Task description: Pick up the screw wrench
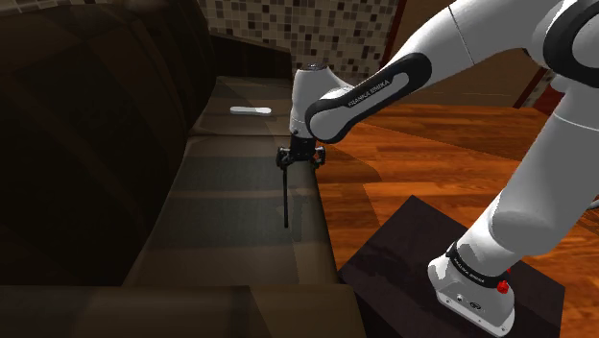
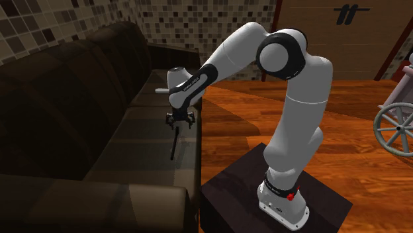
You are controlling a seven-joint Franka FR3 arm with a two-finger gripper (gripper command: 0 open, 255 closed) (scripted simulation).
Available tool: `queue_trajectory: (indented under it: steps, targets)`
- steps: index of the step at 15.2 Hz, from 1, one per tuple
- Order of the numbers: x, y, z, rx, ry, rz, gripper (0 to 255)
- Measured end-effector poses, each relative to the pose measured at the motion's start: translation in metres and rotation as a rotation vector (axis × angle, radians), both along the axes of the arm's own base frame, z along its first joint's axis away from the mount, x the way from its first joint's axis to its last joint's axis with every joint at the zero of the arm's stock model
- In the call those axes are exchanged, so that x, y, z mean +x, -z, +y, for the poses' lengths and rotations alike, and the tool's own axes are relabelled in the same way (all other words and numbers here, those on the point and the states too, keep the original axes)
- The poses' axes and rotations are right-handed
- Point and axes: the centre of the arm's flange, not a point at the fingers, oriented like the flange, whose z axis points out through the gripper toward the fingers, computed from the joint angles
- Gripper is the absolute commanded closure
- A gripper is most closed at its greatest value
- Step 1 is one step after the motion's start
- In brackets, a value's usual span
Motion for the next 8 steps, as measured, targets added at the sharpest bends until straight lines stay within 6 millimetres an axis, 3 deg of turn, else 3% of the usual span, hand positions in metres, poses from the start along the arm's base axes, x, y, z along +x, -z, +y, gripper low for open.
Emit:
queue_trajectory:
  steps: [5,8]
  targets:
    - [0.041,0.05,0.012,-0.004,0.092,0.016,0]
    - [0.048,0.068,0.015,-0.005,0.111,0.019,0]
